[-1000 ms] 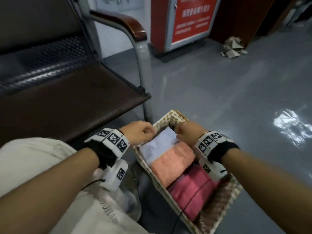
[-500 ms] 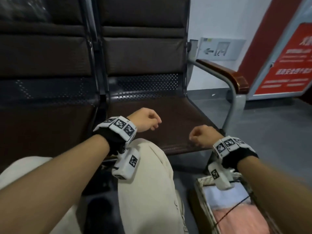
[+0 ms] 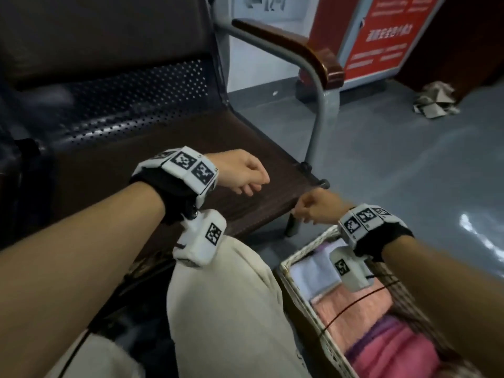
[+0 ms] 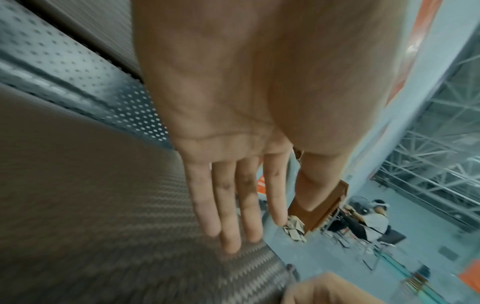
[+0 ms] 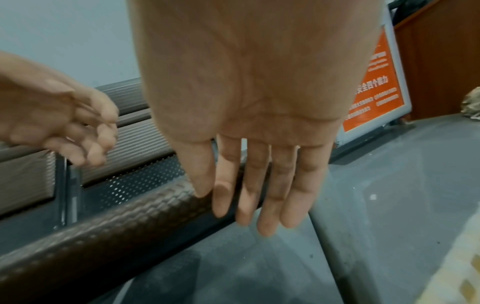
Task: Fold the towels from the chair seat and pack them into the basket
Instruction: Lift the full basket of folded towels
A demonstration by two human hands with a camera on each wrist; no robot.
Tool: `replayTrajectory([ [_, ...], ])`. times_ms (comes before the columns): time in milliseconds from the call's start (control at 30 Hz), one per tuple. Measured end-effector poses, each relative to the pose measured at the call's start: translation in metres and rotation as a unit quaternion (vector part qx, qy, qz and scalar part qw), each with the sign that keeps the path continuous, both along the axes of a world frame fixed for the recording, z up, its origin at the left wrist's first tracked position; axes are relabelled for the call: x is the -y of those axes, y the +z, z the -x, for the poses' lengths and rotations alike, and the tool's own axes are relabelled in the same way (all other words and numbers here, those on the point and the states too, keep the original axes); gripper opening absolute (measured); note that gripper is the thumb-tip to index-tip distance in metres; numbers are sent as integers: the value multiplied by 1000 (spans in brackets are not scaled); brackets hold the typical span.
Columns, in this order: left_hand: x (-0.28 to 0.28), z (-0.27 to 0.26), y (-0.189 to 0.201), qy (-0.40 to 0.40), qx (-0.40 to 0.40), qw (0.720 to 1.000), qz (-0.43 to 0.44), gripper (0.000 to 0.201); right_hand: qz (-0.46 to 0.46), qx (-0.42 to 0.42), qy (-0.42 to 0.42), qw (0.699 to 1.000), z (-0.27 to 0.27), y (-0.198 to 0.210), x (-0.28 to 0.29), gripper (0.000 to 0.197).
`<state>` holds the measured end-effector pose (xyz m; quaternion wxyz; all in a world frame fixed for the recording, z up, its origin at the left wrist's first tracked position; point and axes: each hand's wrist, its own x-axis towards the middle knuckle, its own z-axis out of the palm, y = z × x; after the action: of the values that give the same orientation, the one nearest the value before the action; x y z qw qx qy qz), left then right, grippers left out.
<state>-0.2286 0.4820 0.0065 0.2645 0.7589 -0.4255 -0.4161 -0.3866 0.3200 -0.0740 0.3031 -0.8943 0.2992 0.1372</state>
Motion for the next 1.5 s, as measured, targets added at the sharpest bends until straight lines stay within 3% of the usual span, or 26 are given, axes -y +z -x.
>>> replayTrajectory([
  [167, 52, -23, -27, -62, -47, 997, -10, 20, -106, -5, -36, 994, 2, -7, 19, 23],
  [267, 65, -18, -38, -66, -92, 993, -30, 20, -96, -47, -51, 993, 7, -3, 24, 11],
  [367, 79, -1, -34, -84, -117, 986, -81, 22, -117, -90, -89, 985, 27, 10, 25, 13],
  [633, 153, 71, -5, -172, -90, 966, -170, 19, -151, -106, -284, 941, 145, 59, 41, 16],
  [767, 191, 111, -30, -184, -27, 971, -153, 18, -114, -135, -382, 907, 215, 51, 42, 23],
  [900, 219, 145, -87, -128, 42, 986, -94, 27, -63, -136, -493, 857, 275, 12, 33, 27],
  [1100, 238, 166, -153, -112, 169, 979, -32, 30, 55, -90, -666, 738, 331, -47, 22, 35],
  [1200, 246, 167, -170, -84, 166, 982, -21, 35, 18, -96, -720, 687, 343, -69, 26, 51],
  [1300, 260, 169, -187, -121, 189, 974, -33, 46, -40, -85, -764, 638, 349, -87, 31, 71],
  [1367, 269, 170, -195, -145, 208, 966, -50, 46, -50, -55, -785, 616, 353, -96, 36, 65],
  [1500, 276, 171, -202, -179, 225, 954, -85, 45, -52, -4, -831, 554, 362, -99, 42, 31],
])
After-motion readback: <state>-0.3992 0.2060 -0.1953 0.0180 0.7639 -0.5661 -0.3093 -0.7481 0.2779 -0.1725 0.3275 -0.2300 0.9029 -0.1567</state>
